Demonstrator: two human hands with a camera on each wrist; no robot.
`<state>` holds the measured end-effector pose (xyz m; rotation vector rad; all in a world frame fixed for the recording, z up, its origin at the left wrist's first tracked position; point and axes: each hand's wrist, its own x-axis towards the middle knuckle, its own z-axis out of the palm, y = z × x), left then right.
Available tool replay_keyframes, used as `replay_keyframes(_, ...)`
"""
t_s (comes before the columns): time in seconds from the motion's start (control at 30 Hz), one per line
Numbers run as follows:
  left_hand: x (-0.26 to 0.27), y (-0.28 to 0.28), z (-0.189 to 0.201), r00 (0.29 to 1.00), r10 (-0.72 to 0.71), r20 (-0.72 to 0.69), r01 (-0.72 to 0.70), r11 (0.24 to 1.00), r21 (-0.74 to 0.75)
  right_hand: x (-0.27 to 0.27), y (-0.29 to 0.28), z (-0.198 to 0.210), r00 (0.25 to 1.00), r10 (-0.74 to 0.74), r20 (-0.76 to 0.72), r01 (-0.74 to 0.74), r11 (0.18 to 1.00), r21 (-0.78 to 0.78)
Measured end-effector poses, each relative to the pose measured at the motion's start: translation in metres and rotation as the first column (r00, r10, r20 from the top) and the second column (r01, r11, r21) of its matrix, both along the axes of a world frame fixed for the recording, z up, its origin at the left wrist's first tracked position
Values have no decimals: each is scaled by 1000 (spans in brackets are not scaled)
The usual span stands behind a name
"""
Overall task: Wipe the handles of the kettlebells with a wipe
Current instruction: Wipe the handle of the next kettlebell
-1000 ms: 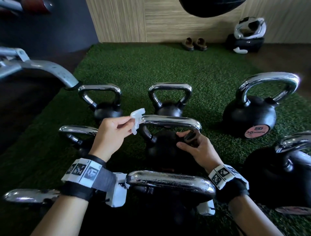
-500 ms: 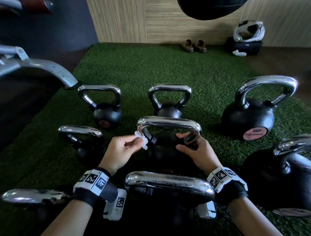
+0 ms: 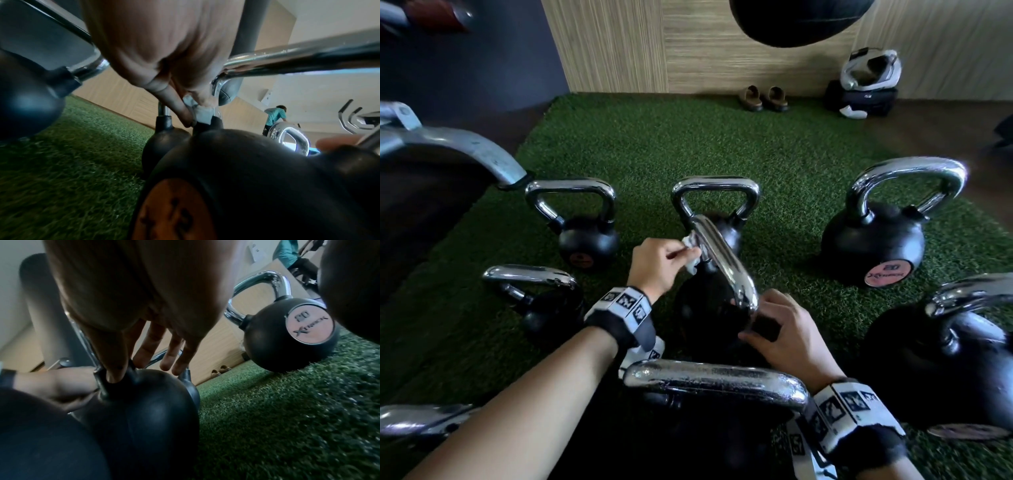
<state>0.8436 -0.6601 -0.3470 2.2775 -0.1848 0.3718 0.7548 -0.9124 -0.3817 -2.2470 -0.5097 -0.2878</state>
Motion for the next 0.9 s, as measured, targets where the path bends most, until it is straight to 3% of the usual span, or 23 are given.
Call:
replay_keyframes(0.13,10,-15,10,997,-35,-65,37,999,30,9,7,1,996,73,43,-74,997,29)
replay_keyframes(0.23,10,-12,12,982,-53,-183,38,995,-87,22,8,1,1000,0,16,-2,996,91)
replay_keyframes(0.3,7,-9,7,962,-122,-242,80,981,-178,31,8,1,994,-56,-91,64,995,81)
replay_keyframes(0.37,3,-8,2,962,-142,-232,85,967,-239,41,10,-3,969,13,-247,11,996,94)
replay_keyframes(0.43,2,-13,5,973,-103,-209,55,973,-225,54,16,-11,931,115,-346,-81,990,112)
replay_keyframes(0.53,12,-16,16,963,-101,-249,48,976,-212,68,22,-20,890,156,-429,-96,983,158)
replay_keyframes(0.7,16,-17,25,985,-33,-168,-24,946,-325,66,25,-31,892,155,-424,-52,968,244)
replay_keyframes(0.8,19,-17,24,956,-74,-282,-37,929,-369,66,25,-33,892,160,-422,-49,964,262)
replay_keyframes(0.9,15,-15,33,960,-98,-261,-16,916,-401,67,26,-35,895,167,-413,-47,957,285)
